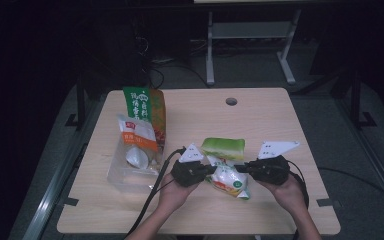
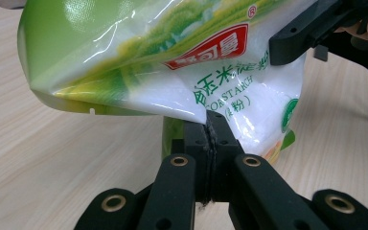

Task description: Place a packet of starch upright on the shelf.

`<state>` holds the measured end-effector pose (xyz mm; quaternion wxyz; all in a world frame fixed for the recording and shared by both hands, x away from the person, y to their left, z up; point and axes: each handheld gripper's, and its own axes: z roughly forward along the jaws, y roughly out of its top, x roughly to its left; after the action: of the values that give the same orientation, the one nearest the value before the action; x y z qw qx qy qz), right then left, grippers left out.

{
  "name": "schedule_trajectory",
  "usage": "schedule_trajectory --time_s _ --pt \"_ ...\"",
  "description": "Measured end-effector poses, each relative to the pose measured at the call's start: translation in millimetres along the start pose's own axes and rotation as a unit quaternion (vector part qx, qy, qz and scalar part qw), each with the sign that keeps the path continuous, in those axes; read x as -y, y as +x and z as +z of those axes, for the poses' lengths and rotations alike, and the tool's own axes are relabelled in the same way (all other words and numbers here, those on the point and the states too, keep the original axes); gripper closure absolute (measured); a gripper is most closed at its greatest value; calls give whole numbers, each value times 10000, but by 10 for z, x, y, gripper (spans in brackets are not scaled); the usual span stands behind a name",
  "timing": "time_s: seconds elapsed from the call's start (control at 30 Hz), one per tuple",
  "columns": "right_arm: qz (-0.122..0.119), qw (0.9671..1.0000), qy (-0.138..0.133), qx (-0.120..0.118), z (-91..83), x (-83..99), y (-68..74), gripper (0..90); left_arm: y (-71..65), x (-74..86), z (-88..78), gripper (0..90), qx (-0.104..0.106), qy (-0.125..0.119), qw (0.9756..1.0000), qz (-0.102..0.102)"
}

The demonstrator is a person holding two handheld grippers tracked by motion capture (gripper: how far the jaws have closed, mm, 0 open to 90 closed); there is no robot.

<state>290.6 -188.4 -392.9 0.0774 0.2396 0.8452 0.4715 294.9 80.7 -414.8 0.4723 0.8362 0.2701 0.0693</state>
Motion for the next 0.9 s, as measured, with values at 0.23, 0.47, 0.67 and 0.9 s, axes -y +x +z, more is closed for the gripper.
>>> schedule_trajectory --time_s 0.23,0.47,0.67,0.9 --pt "32 10000 61 -36 49 -10 8 835 -46 57 -62 890 -131 -91 9998 80" --pt "67 9996 248 74 132 -35 44 751 -99 84 -94 889 -183 -75 9996 221" --pt "195 9995 242 40 166 -41 38 768 -105 106 -124 884 -172 -54 9995 260" --pt "271 9995 141 -30 150 -45 41 846 -119 128 -181 823 -137 20 9993 350"
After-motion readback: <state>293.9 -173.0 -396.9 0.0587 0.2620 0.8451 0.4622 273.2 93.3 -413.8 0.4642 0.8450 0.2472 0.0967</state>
